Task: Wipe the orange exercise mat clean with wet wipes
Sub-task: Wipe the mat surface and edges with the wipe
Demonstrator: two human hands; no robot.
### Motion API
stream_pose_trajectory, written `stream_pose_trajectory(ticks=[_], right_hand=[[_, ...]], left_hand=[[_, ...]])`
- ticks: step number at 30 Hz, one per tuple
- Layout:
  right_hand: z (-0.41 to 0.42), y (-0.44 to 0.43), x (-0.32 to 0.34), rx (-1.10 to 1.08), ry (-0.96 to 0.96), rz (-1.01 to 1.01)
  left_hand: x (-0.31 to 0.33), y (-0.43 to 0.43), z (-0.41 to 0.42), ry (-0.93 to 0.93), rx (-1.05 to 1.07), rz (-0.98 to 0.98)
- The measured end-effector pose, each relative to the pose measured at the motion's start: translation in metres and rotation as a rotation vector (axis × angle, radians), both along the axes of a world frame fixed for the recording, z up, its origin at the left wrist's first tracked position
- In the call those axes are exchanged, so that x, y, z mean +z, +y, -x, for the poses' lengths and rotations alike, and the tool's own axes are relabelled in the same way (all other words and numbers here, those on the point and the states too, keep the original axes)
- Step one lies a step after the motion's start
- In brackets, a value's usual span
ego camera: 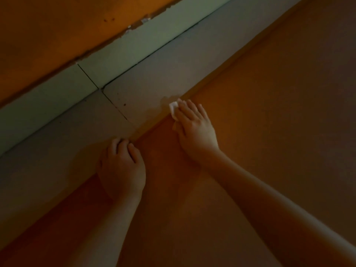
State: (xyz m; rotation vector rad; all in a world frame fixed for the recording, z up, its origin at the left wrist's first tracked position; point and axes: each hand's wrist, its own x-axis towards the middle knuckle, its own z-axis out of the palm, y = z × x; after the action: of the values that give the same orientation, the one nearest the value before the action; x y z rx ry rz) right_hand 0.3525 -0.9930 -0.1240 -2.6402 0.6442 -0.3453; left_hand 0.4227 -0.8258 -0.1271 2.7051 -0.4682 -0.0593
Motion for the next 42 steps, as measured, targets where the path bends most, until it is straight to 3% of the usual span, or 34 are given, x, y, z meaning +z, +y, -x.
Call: stream_pose_trajectory(ticks=[4, 10, 19, 25, 33, 42], right_hand=[[0.002, -0.044, 0.003, 0.172, 0.111, 0.187], [-0.015, -0.041, -0.009, -0.161, -0.003, 0.072], [-0.012, -0.043, -0.007, -0.156, -0.033, 0.085], [-0.013, -0.043, -0.008, -0.152, -0.038, 0.088], [-0.013, -0.044, -0.009, -0.158, -0.041, 0.1], [-0.014, -0.043, -0.005, -0.175, 0.001, 0.075]], left_hand=[[-0.002, 0.002, 0.0, -0.007, -0.014, 0.004], [-0.002, 0.001, -0.002, -0.001, -0.038, -0.047], [0.003, -0.003, 0.002, 0.0, -0.113, -0.098], [0.016, -0.08, -0.011, 0.074, -0.038, 0.13], [-0.002, -0.108, 0.0, -0.043, -0.15, 0.036], [-0.002, -0.109, -0.002, -0.044, -0.181, -0.003]])
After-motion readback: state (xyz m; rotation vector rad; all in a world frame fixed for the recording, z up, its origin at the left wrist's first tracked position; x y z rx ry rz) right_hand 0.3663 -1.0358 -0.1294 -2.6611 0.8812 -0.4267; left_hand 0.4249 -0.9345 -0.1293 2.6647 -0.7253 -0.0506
